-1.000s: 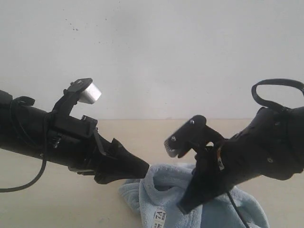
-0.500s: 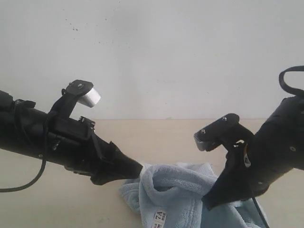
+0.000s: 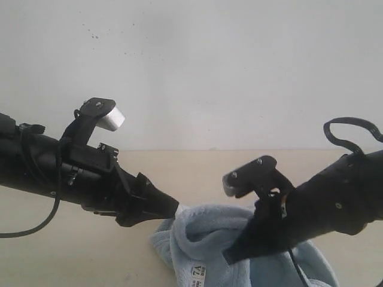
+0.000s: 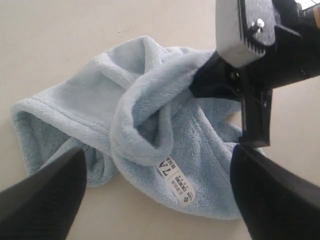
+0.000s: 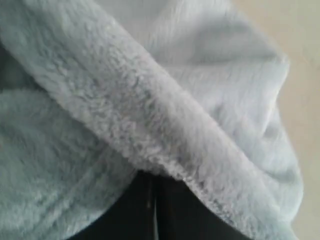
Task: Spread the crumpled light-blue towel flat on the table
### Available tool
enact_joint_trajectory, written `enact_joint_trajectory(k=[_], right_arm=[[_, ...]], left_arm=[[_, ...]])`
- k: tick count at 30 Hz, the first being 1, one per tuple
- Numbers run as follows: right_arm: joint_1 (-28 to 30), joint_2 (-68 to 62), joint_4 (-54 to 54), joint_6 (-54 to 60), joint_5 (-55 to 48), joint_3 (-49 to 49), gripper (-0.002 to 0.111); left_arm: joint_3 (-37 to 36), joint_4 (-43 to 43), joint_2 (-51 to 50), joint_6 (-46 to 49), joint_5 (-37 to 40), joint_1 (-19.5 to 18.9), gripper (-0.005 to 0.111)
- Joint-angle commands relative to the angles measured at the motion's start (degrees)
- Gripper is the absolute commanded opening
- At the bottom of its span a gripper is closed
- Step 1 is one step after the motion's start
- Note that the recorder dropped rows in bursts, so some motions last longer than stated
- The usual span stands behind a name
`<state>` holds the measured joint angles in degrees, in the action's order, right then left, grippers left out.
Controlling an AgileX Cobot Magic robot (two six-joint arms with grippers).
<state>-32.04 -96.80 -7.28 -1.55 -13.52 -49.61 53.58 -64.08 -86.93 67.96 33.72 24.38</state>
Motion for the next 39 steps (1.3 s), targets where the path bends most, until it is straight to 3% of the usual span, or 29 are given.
enact_joint_trajectory(k=[1,5,10,17,19,24,27,34,39], right_arm=[[0.7,0.0,-0.8,-1.3,13.5,-1.9,0.000],[3.0,0.1,-0.8,-7.9,14.6,-3.0,0.000],[3.9,1.0,-0.8,-9.5,4.3,-3.2,0.001],[3.5,3.0,2.3,-1.8,-19.4,-3.2,0.027],[3.5,3.0,4.2,-0.9,-19.7,-3.2,0.035],[3.5,2.9,20.8,12.2,-19.2,-3.2,0.035],[3.5,-0.4,22.6,12.7,-14.4,-3.2,0.035],[3.5,-0.9,25.8,16.7,-16.5,-7.2,0.035],[3.5,-1.8,26.2,18.7,-15.5,-7.1,0.056]], left_arm=[[-0.2,-0.4,0.4,-0.6,0.5,0.2,0.075],[-0.2,1.5,0.4,-1.4,1.2,0.2,0.075],[-0.2,3.1,0.4,-1.5,1.2,0.2,0.075],[-0.2,3.0,0.4,-2.9,0.4,0.2,0.075],[-0.2,3.0,0.4,-2.9,0.4,0.2,0.075],[-0.2,3.0,0.4,-2.8,1.0,0.2,0.075],[-0.2,3.0,0.4,-2.8,0.3,0.2,0.075],[-0.2,3.0,0.4,-2.8,-1.2,0.2,0.075],[-0.2,2.1,0.4,-2.8,-1.4,0.2,0.075]])
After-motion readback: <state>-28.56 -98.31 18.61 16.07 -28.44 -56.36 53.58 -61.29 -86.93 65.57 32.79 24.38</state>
